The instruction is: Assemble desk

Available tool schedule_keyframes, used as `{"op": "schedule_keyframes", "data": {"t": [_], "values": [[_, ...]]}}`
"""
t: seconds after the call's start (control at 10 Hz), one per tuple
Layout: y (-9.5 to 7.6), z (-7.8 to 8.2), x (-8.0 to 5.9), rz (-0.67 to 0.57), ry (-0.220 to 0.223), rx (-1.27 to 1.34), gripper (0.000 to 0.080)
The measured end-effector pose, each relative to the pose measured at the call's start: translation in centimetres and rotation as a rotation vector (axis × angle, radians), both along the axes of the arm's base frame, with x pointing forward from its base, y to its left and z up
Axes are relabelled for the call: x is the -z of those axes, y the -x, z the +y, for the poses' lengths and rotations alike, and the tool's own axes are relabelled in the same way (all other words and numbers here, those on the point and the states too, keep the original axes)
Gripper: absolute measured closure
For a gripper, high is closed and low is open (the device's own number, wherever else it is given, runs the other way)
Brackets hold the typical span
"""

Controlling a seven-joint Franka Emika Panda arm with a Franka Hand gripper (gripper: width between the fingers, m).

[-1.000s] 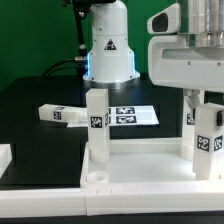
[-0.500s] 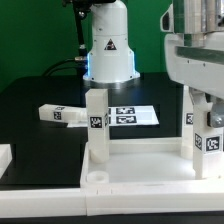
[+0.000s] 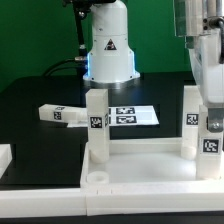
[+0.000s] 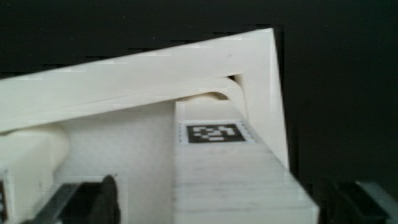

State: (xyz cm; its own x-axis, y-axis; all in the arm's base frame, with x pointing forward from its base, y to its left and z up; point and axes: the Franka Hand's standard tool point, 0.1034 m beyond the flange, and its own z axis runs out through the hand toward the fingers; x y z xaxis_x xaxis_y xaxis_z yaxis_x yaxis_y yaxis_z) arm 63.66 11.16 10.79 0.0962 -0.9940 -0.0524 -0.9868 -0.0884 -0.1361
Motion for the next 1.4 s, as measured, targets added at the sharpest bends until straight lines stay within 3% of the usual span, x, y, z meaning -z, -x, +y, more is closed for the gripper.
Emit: {"op": "schedule_keyframes", "data": {"t": [0.2,0.5,0.7,0.9,1.2,1.4], "values": [[-0.42,-0.48,-0.14,-0.034,0.039,-0.415,0.0158],[-0.36,-0.49,-0.06,-0.041,0.058,-0.54,0.0151],[-0.33,-0.2,-0.05,-0.058,0.14,-0.994,0.0151],[-0.34,-0.25,-0.04,-0.056,0.131,-0.937,0.0151],[-0.34,-0.33,-0.04,-0.048,0.115,-0.812,0.0514],[-0.34,-0.42,-0.04,-0.039,0.097,-0.664,0.0514]]}}
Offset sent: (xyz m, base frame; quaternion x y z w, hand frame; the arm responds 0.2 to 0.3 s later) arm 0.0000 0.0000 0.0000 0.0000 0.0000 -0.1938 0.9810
